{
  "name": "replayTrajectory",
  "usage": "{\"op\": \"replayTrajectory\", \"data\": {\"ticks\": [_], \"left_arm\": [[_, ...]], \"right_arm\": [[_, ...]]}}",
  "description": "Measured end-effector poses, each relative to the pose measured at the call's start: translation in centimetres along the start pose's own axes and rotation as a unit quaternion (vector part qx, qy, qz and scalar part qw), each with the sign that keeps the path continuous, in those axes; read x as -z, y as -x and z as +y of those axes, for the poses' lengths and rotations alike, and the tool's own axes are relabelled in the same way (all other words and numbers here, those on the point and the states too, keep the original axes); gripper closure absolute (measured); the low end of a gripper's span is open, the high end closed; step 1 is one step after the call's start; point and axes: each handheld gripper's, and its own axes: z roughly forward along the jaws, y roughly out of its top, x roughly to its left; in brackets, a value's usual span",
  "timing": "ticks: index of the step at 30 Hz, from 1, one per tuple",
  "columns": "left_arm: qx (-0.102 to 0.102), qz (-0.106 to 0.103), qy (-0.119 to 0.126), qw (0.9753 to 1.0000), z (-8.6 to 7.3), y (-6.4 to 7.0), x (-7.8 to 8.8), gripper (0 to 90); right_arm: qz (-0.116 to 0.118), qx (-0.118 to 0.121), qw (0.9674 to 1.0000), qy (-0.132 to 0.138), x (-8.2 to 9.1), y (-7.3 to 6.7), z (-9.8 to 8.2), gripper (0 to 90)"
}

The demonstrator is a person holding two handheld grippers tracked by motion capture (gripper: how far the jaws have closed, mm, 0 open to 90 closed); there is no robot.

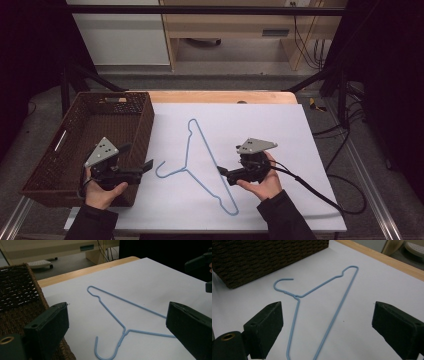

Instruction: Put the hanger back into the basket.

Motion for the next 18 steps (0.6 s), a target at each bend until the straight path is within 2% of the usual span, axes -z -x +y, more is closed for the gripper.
{"op": "replayTrajectory", "data": {"ticks": [7,18], "left_arm": [[-0.002,-0.001,-0.003,1.0,0.0,0.0,-0.1,4.4],[-0.004,-0.005,-0.005,1.0,0.0,-0.1,-0.1,4.5]], "right_arm": [[0.015,0.004,0.9996,-0.023,-2.6,-1.0,0.3,12.6],[0.028,0.015,0.9975,-0.063,-5.4,-2.4,0.0,18.0]]}}
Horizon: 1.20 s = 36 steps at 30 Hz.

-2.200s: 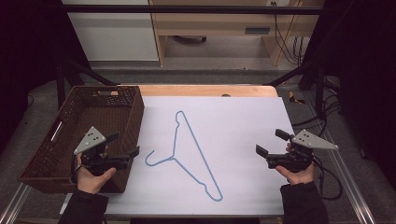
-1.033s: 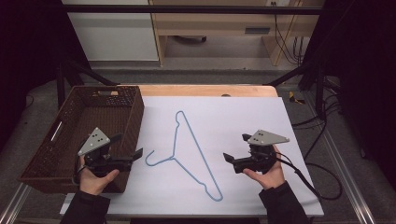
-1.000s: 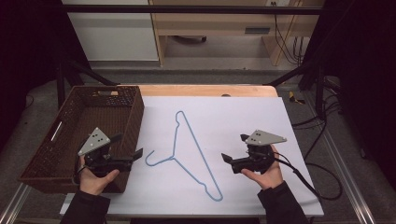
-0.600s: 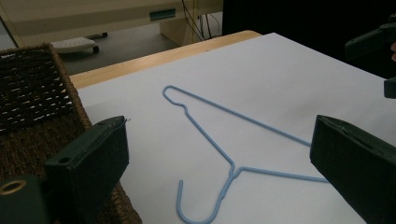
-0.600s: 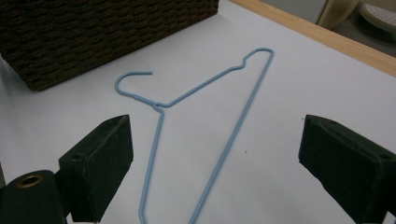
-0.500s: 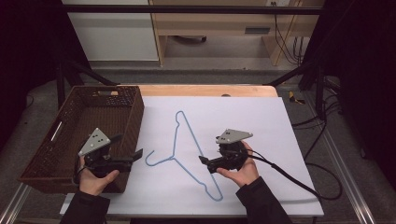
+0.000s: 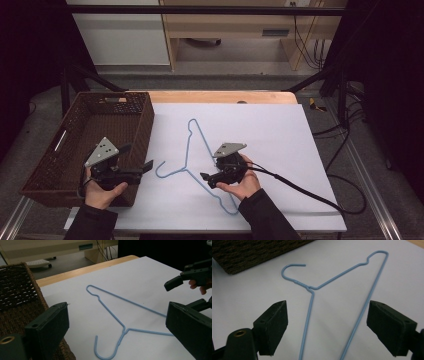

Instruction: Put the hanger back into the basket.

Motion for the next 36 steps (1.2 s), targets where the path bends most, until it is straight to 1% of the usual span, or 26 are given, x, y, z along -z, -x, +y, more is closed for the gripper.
{"op": "replayTrajectory", "data": {"ticks": [5,7,9,13,18,19,20,22,23,25,26,28,31,33,36], "left_arm": [[-0.001,0.0,-0.002,1.0,0.0,0.0,0.0,4.6],[-0.001,0.0,-0.002,1.0,0.0,-0.1,-0.1,4.6],[0.001,0.001,-0.002,1.0,0.0,-0.1,0.0,4.6],[0.0,0.002,-0.001,1.0,0.0,-0.1,0.0,4.6],[0.002,0.002,-0.001,1.0,0.0,-0.1,0.0,4.6],[0.001,0.002,0.0,1.0,0.0,-0.2,0.1,4.6],[0.001,0.002,0.0,1.0,0.0,-0.2,0.1,4.7],[0.0,0.003,0.0,1.0,0.1,-0.2,0.1,4.7],[0.001,0.003,0.001,1.0,0.1,-0.2,0.1,4.8],[0.0,0.003,0.0,1.0,0.1,-0.2,0.1,4.8],[0.0,0.003,0.0,1.0,0.1,-0.1,0.1,4.7],[0.0,0.003,0.0,1.0,0.1,-0.1,0.1,4.8],[0.001,0.003,-0.001,1.0,0.0,-0.1,0.1,4.8],[0.001,0.004,-0.002,1.0,0.0,-0.1,0.0,4.8],[0.001,0.004,-0.003,1.0,0.0,-0.1,0.0,4.8]], "right_arm": [[0.007,-0.003,0.9999,-0.012,-1.2,-0.5,-0.1,20.4],[0.009,0.001,0.9998,-0.019,-1.7,-0.6,-0.1,21.5],[0.01,0.004,0.9997,-0.02,-2.1,-0.7,-0.1,22.5],[0.013,0.002,0.9995,-0.028,-2.8,-1.0,-0.2,26.4],[0.013,0.001,0.9987,-0.049,-4.0,-1.2,-0.4,34.0],[0.011,-0.006,0.9982,-0.059,-4.5,-1.3,-0.5,37.4],[0.011,-0.006,0.9982,-0.059,-4.5,-1.3,-0.5,37.4],[0.009,-0.001,0.9979,-0.064,-5.0,-1.4,-0.6,40.9],[0.008,0.0,0.9972,-0.074,-5.3,-1.5,-0.7,43.5],[0.01,-0.001,0.9971,-0.075,-5.5,-1.5,-0.8,45.1],[0.008,-0.004,0.9966,-0.082,-5.6,-1.6,-0.8,47.2],[0.011,-0.004,0.9965,-0.082,-5.8,-1.6,-0.9,50.3],[0.011,-0.004,0.9957,-0.091,-6.2,-1.6,-1.1,55.4],[0.015,0.0,0.9953,-0.095,-6.5,-1.7,-1.3,60.0],[0.018,-0.003,0.9948,-0.101,-6.6,-1.8,-1.4,62.7]]}}
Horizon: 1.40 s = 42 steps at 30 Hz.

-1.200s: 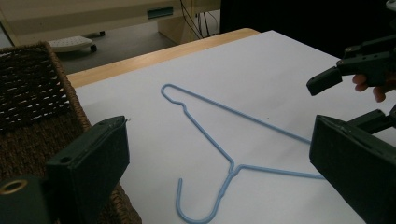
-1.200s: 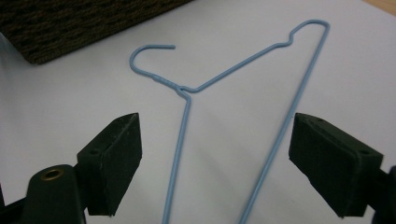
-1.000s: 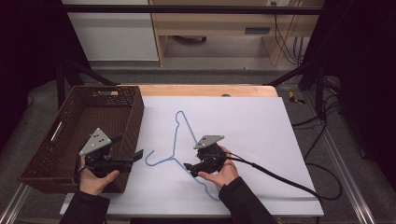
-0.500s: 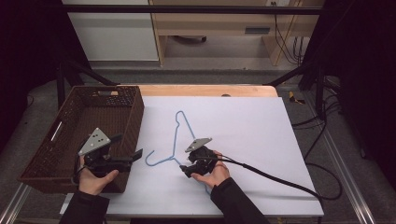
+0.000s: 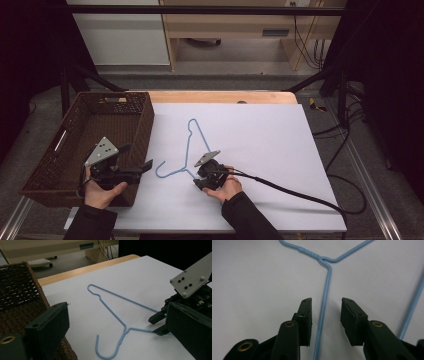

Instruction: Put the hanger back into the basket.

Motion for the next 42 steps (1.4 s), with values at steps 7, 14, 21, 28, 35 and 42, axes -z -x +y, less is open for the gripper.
{"op": "replayTrajectory", "data": {"ticks": [7,14,21,28,35,42], "left_arm": [[0.0,-0.001,-0.002,1.0,-0.03,0.03,-0.1,4.9],[0.0,-0.001,-0.002,1.0,-0.03,0.07,-0.1,5.0],[0.0,0.0,-0.004,1.0,-0.03,0.11,-0.15,5.2],[0.0,0.001,-0.004,1.0,-0.02,0.11,-0.13,5.3],[0.002,0.002,-0.002,1.0,0.0,0.07,-0.02,5.4],[0.003,0.002,-0.002,1.0,0.03,0.14,0.0,5.5]], "right_arm": [[0.0,0.011,0.9999,-0.013,-0.51,-0.43,0.0,69.9],[-0.011,0.015,0.9995,-0.027,-0.47,-0.88,0.21,79.0],[-0.014,-0.003,0.9993,-0.035,-0.45,-0.84,0.31,86.2],[-0.011,-0.026,0.9989,-0.039,-0.43,-0.79,0.39,87.2],[-0.015,-0.044,0.9982,-0.038,-0.35,-0.81,0.38,87.7],[-0.009,-0.045,0.9983,-0.037,0.12,-0.62,0.5,87.8]]}}
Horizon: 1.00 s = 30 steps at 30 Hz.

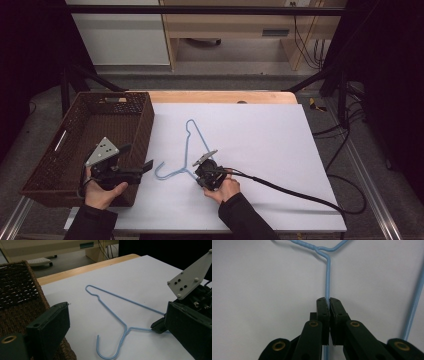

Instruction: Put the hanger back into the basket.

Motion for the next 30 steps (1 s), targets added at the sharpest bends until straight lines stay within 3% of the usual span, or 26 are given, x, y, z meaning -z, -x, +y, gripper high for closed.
{"op": "replayTrajectory", "data": {"ticks": [21,30], "left_arm": [[0.008,-0.003,0.005,1.0,-0.1,0.4,0.5,4.0],[0.016,-0.012,-0.004,0.9998,-1.1,1.1,0.7,3.7]], "right_arm": [[0.031,-0.016,0.9978,0.057,4.2,1.7,0.7,87.9],[0.04,-0.028,0.9954,0.083,5.5,2.6,0.6,87.8]]}}
